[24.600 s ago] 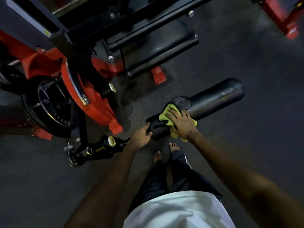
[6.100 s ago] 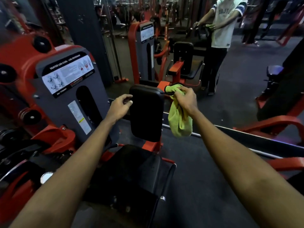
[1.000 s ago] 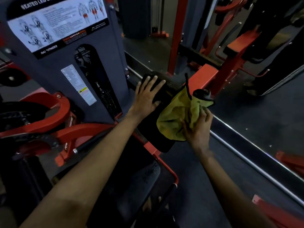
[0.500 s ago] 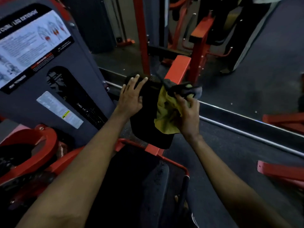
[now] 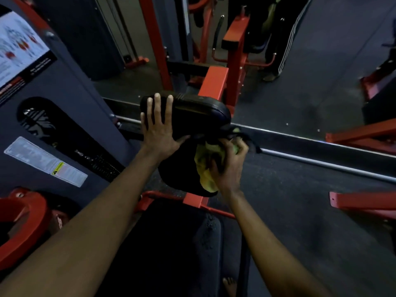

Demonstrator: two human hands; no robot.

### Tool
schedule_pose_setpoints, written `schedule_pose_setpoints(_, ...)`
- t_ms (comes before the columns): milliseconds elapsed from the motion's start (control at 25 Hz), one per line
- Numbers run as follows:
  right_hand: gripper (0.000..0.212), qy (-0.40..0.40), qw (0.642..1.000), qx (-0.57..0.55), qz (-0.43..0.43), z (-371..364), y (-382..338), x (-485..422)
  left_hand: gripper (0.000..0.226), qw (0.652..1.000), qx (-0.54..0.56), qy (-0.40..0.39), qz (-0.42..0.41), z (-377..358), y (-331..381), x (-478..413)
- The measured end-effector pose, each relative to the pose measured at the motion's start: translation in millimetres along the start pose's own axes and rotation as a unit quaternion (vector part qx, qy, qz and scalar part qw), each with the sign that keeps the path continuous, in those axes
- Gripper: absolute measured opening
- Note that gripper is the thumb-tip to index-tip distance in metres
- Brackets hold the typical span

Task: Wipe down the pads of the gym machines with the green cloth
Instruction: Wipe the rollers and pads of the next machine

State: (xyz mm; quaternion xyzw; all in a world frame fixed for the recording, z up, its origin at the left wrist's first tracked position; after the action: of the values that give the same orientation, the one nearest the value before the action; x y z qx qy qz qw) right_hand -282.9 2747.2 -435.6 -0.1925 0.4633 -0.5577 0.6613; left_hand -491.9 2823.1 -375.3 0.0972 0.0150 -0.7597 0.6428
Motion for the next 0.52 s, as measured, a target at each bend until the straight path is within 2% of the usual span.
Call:
schedule_pose_setpoints(80, 0.069, 0.033, 0.999, -0.001, 0.029, 5, -1, -18, 0.114, 1.000, 0.006, 0.013, -0.005, -3, 0, -1)
schedule_pose_setpoints(160, 0.063, 0.036, 0.999, -0.009, 0.030, -6, 11, -12, 0.110, 0.999, 0.009, 0.030, -0.024, -3, 0, 0)
schedule_pose_setpoints(240, 0.059, 0.022, 1.000, -0.002, 0.007, -24, 38, 14, 0.113, 0.999, 0.000, 0.042, -0.026, -3, -1, 0)
schedule_pose_setpoints(360, 0.060, -0.044, 0.998, 0.008, -0.047, -48, 75, 51, 0.117, 0.999, -0.013, 0.042, -0.022, -3, -1, 1)
schedule_pose_setpoints(520, 0.046, -0.015, 0.997, -0.044, -0.057, -35, 54, 39, 0.118, 0.999, -0.007, 0.033, -0.013, -2, -2, 1)
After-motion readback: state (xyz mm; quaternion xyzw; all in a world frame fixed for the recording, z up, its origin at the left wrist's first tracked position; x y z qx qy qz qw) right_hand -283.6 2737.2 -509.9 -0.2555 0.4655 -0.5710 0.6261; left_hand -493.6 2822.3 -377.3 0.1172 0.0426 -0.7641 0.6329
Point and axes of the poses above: each hand's wrist, its own x-axis away from the middle knuckle, its own z-axis out of the back of the hand, y = z × x, the point moved 6 cm from there along -x, towards the middle knuckle, and after that the axes turned 11 degrees about -y, right-handed, at the moved point
